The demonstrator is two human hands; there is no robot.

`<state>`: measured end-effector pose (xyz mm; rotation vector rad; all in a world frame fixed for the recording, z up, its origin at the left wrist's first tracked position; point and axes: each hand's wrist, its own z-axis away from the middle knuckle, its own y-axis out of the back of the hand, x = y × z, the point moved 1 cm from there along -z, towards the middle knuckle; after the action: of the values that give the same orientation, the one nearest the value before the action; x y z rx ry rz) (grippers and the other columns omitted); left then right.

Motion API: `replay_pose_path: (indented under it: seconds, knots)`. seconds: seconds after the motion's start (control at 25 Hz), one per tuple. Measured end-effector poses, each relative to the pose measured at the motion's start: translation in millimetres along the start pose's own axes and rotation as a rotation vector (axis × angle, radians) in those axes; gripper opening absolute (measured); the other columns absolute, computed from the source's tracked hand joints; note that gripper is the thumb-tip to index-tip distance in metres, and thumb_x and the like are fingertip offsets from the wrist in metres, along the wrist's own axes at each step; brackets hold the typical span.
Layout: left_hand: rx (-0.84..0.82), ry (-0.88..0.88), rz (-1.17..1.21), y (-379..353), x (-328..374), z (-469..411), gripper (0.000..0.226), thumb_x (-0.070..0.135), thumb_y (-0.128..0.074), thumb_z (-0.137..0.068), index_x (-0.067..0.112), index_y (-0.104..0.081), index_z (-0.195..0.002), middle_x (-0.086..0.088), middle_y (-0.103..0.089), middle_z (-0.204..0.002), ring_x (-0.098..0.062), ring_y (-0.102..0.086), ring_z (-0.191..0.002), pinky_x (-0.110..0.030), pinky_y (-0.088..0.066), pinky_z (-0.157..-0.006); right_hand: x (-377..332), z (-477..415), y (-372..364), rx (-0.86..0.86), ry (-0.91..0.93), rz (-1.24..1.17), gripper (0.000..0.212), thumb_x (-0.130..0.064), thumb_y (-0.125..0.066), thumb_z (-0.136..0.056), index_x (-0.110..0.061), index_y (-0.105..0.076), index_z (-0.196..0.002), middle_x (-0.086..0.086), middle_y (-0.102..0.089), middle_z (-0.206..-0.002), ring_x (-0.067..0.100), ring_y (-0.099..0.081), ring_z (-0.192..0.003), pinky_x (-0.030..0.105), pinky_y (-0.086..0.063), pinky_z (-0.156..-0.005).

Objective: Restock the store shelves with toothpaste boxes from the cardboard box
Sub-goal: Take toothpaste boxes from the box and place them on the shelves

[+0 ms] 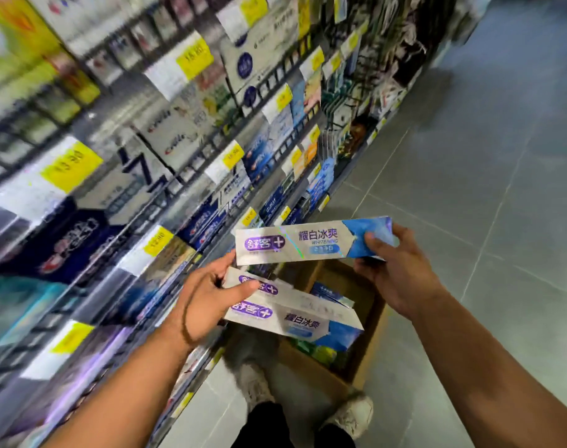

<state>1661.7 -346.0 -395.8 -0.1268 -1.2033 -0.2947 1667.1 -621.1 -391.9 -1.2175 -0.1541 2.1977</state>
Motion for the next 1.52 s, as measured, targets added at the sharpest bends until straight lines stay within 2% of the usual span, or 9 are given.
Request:
replay_pose_path:
  seconds: [0.12,0.36,0.48,0.64,0.76,0.96,1.08,1.36,1.52]
  knots:
    - [0.083,-0.062,0.02,19,37,45,0.051,0.011,-0.072,-0.074,0.023,-0.064,-0.123,-0.011,-0.073,-0.109,-0.021,-0.067,-0.091,-0.036,-0.055,-0.083,-9,37,-29,-0.081,0.037,0.037,0.032,0.008,-0.056,-0.087,-0.015,-0.044,-0.105,0.009,-0.069,-0.087,0.017,-0.069,-0.06,0.027,-0.055,-0.049]
    - [0.217,-0.184,-0.077,67,92,113,0.059,0.004,-0.077,-0.073,0.033,-0.063,-0.122,0.004,-0.076,-0.097,-0.003,-0.066,-0.071,-0.013,-0.051,-0.06,-16,99,-83,-0.125,0.193,0.253,0.05,0.0,-0.071,-0.076,-0.022,-0.045,-0.113,0.015,-0.064,-0.111,0.028,-0.068,-0.082,0.04,-0.058,-0.071]
    - [0.227,-0.232,-0.125,95,111,148,0.063,0.027,-0.076,-0.066,0.034,-0.061,-0.127,0.003,-0.075,-0.103,-0.012,-0.068,-0.089,-0.028,-0.057,-0.081,-15,134,-117,-0.13,0.326,0.291,0.048,-0.005,-0.076,-0.074,-0.028,-0.047,-0.105,0.014,-0.057,-0.122,0.036,-0.061,-0.103,0.053,-0.052,-0.086]
    - [0.246,-0.252,-0.041,123,125,181,0.069,0.029,-0.08,-0.06,0.027,-0.062,-0.126,-0.006,-0.073,-0.109,-0.021,-0.066,-0.093,-0.041,-0.053,-0.089,-10,167,-149,-0.141,0.326,0.332,0.079,-0.031,-0.084,-0.057,-0.024,-0.043,-0.125,0.008,-0.064,-0.114,0.026,-0.066,-0.093,0.051,-0.053,-0.088]
    - [0.289,-0.285,-0.012,138,137,209,0.057,0.019,-0.08,-0.061,0.03,-0.066,-0.116,-0.006,-0.075,-0.102,-0.023,-0.067,-0.089,-0.037,-0.057,-0.08,-12,187,-168,-0.259,0.325,0.23,0.061,-0.006,-0.069,-0.083,-0.014,-0.036,-0.133,0.009,-0.065,-0.109,0.025,-0.065,-0.083,0.043,-0.054,-0.082]
    - [0.429,-0.308,0.046,148,151,255,0.06,0.025,-0.082,-0.055,0.032,-0.068,-0.113,-0.008,-0.075,-0.102,-0.029,-0.07,-0.09,-0.047,-0.055,-0.084,-22,212,-197,-0.365,0.343,0.253,0.044,-0.012,-0.059,-0.092,-0.018,-0.039,-0.13,0.003,-0.066,-0.106,0.016,-0.068,-0.072,0.038,-0.054,-0.08]
    - [0.535,-0.329,0.021,151,161,285,0.063,0.035,-0.083,-0.055,0.031,-0.067,-0.116,-0.003,-0.075,-0.102,-0.023,-0.071,-0.087,-0.039,-0.055,-0.08,-32,230,-219,-0.466,0.373,0.261,0.038,-0.01,-0.058,-0.092,-0.019,-0.041,-0.125,0.001,-0.064,-0.103,0.009,-0.068,-0.066,0.037,-0.053,-0.075]
    - [0.76,-0.431,-0.012,145,184,362,0.048,0.001,-0.069,-0.08,0.02,-0.063,-0.124,0.001,-0.075,-0.088,-0.006,-0.064,-0.067,-0.017,-0.05,-0.056,-35,269,-264,-0.675,0.414,0.303,0.032,-0.01,-0.058,-0.091,-0.025,-0.043,-0.115,0.003,-0.063,-0.113,0.015,-0.067,-0.078,0.035,-0.053,-0.073]
    - [0.89,-0.489,-0.016,144,186,413,0.042,0.017,-0.075,-0.073,0.036,-0.07,-0.11,0.002,-0.076,-0.097,-0.018,-0.069,-0.084,-0.037,-0.059,-0.067,-23,303,-285,-0.775,0.424,0.328,0.031,-0.011,-0.057,-0.093,-0.022,-0.043,-0.118,0.001,-0.064,-0.111,0.018,-0.065,-0.084,0.035,-0.053,-0.073]
